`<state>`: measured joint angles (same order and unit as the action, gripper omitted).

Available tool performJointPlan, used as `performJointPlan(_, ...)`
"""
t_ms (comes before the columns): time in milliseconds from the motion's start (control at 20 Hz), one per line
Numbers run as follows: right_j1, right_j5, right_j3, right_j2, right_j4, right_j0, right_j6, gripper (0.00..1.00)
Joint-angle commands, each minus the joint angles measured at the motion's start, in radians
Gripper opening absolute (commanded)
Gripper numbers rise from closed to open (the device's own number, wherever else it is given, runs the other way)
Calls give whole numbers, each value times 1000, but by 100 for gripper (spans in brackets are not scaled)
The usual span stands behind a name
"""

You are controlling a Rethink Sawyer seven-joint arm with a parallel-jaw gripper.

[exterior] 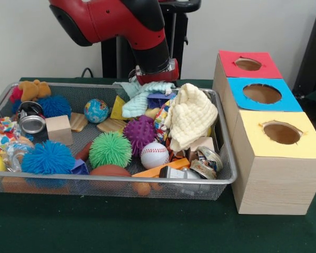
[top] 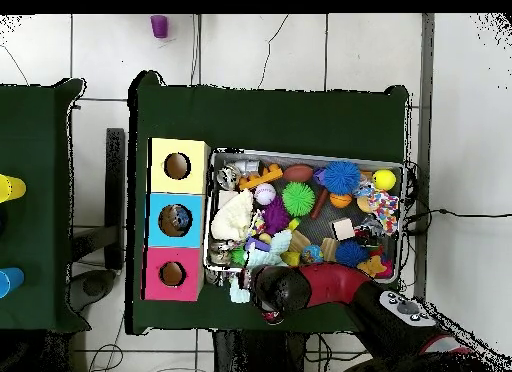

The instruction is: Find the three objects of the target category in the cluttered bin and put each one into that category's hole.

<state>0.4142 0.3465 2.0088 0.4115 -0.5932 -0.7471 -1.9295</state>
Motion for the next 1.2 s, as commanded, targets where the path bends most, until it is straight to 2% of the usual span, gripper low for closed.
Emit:
performJointPlan(50,6,8,-265,39,25,-3,3,100)
performJointPlan(500,16,17,-263,33,29,5,-7,100)
performJointPlan(700,87,90,-228,31,77,16,-27,100)
performJointPlan(850,179,178,-183,28,135,29,-47,100)
performJointPlan(1000,239,226,-162,22,158,41,-54,100)
performJointPlan(1200,263,257,-149,29,182,36,-55,100)
